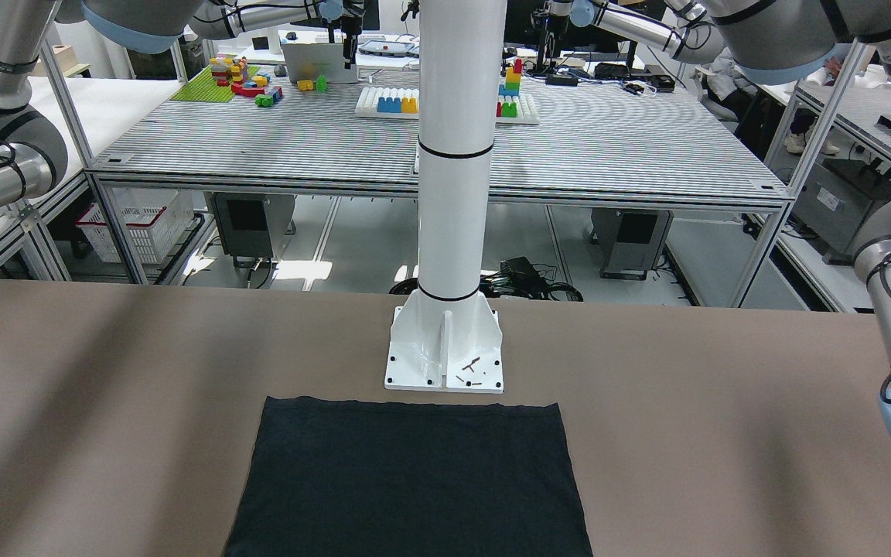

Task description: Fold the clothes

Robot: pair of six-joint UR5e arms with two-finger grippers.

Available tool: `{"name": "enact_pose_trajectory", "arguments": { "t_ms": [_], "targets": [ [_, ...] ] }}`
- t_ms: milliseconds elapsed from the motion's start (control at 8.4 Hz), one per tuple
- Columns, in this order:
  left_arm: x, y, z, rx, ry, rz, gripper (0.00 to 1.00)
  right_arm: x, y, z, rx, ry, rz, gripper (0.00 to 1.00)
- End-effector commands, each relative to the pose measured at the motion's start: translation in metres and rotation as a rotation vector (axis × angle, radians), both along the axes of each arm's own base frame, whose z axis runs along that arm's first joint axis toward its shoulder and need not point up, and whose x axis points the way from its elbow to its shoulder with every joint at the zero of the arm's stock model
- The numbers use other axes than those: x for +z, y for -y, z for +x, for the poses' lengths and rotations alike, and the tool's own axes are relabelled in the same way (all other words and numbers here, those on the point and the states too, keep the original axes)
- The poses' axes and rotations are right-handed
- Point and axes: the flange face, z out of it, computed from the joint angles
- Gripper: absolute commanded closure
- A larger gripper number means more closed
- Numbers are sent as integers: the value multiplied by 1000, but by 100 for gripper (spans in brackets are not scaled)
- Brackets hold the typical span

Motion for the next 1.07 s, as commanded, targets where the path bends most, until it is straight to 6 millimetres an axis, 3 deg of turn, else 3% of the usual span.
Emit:
{"name": "enact_pose_trajectory", "arguments": {
  "t_ms": [0,357,476,595,953],
  "targets": [
    [1,0,0,0,0,-1,6,2,0,0,1,1,-8,5],
    [4,-2,-7,-7,1,-3,6,7,0,0,30,3,-38,5],
    [25,-18,-7,1,16,-34,6,11,3,4,41,-28,-46,5],
    [32,-18,-6,4,19,-48,6,19,8,10,66,-109,-63,5],
    [24,-19,-5,7,4,-22,6,37,35,16,78,-165,-88,5]
  ]
}}
